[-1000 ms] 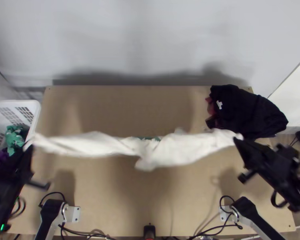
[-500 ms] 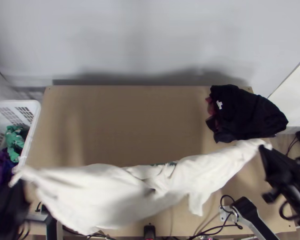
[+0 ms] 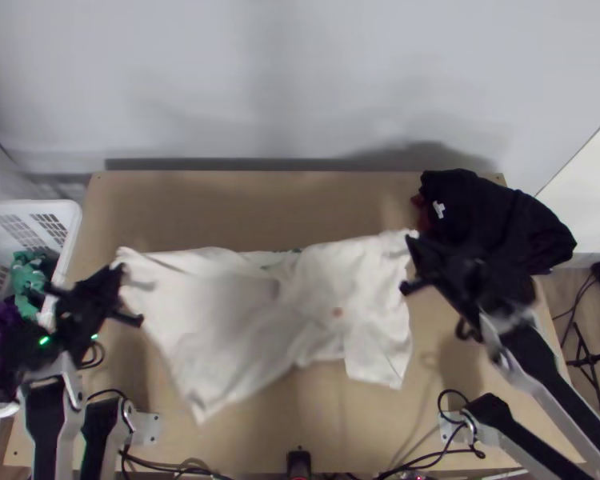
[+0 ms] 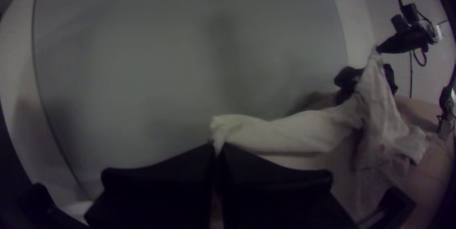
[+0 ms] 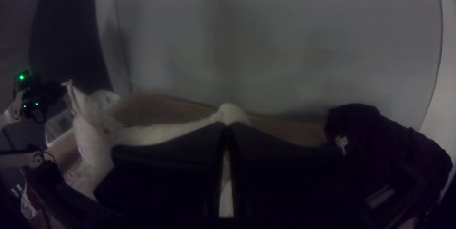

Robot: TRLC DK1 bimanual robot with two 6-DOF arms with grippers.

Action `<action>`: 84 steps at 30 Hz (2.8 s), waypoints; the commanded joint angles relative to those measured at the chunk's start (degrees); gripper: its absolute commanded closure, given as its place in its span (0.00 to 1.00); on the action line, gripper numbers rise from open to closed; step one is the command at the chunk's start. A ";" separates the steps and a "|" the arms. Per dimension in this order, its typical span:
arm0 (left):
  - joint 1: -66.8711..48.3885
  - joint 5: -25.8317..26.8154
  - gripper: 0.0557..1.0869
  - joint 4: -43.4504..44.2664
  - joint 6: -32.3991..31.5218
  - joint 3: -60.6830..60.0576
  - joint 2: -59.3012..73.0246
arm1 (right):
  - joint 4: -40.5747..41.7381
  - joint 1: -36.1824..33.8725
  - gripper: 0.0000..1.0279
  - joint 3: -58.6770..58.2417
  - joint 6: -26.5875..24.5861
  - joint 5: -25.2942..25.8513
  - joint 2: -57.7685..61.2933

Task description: Fold the t-shirt

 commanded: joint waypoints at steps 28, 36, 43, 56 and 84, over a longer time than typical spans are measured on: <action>-17.34 -15.81 0.95 17.99 7.16 37.80 79.53 | 7.51 -14.45 0.82 33.17 -9.30 0.38 52.61; -19.62 -17.22 0.04 10.96 6.63 43.07 81.64 | -1.72 -14.54 0.03 38.44 -10.70 0.38 54.11; -19.62 -17.75 0.05 0.94 6.45 40.00 66.79 | -12.53 -15.51 0.03 35.81 -12.46 0.30 45.50; -46.95 -19.24 0.05 -35.71 17.97 19.78 32.77 | -36.26 -11.11 0.05 15.33 -17.82 0.12 16.40; -58.12 -21.88 0.05 -47.31 20.43 19.43 39.28 | -45.05 -10.06 0.10 8.39 -23.45 -0.49 21.68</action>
